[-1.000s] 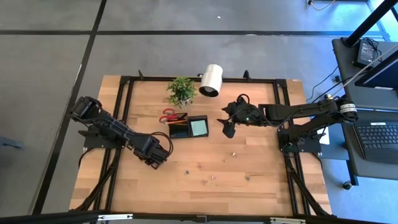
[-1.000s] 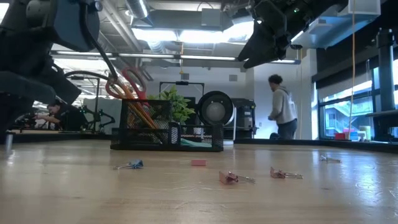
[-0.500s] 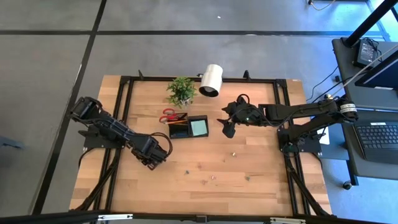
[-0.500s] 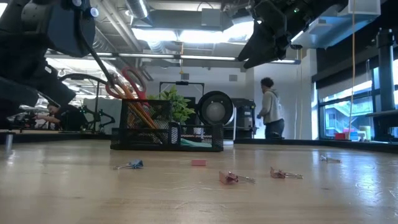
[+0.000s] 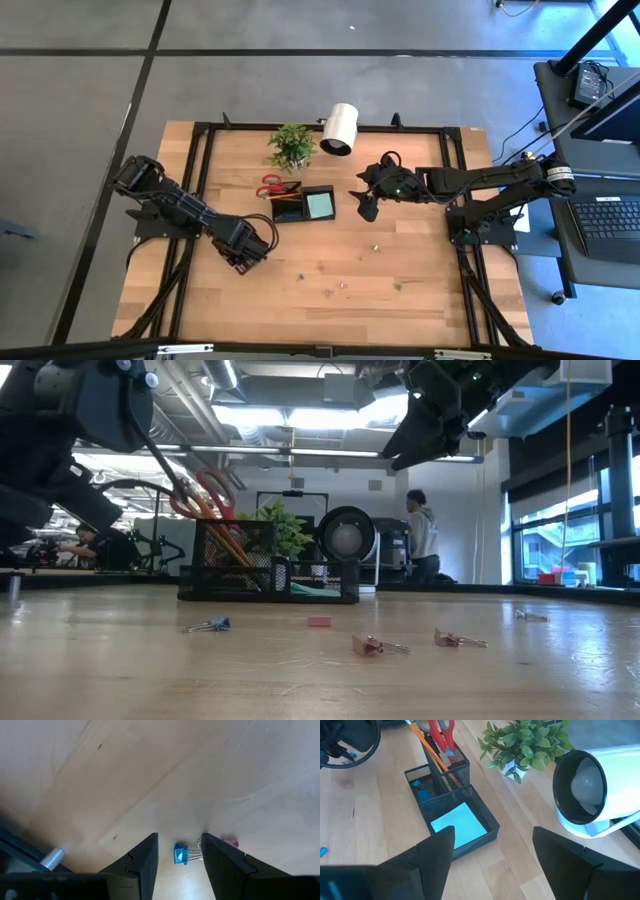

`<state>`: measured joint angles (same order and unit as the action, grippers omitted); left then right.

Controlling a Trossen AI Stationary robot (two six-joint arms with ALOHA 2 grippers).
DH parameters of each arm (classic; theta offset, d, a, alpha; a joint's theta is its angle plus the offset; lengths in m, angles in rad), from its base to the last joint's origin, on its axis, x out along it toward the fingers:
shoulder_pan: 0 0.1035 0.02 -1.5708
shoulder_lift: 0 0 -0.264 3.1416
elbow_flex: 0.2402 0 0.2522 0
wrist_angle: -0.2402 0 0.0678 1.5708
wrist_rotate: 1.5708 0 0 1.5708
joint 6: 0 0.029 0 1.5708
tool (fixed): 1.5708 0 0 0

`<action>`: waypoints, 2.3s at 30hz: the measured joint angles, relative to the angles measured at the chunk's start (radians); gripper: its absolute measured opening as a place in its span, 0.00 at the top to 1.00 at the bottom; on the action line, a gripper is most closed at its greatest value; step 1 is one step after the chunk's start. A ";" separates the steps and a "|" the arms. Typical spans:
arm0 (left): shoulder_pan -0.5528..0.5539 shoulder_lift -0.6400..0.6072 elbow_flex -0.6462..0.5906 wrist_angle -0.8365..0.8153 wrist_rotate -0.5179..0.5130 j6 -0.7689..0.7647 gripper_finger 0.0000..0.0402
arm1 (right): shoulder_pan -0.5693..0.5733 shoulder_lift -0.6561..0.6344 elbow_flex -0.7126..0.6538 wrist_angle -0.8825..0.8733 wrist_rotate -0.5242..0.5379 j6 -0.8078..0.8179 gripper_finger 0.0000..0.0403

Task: Pick and place office supplies into organizer
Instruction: Put the blue binder clip into the black desk organizer

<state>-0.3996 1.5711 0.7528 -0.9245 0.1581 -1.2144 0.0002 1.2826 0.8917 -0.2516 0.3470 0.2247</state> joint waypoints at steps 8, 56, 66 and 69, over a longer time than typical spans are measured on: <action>0.000 0.000 0.000 0.002 0.023 0.108 0.64 | 0.000 0.000 0.000 0.000 0.000 0.001 0.32; -0.010 0.000 -0.071 0.076 0.110 0.145 0.64 | 0.000 0.000 0.000 -0.001 0.000 0.000 0.32; -0.008 0.001 -0.071 0.077 0.107 0.208 0.64 | 0.000 0.000 0.000 -0.002 0.000 0.001 0.32; -0.008 0.001 -0.071 0.077 0.106 0.239 0.64 | 0.000 0.000 0.000 -0.002 0.000 0.000 0.32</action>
<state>-0.4076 1.5723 0.6814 -0.8477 0.2644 -0.9759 -0.0001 1.2825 0.8917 -0.2531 0.3470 0.2249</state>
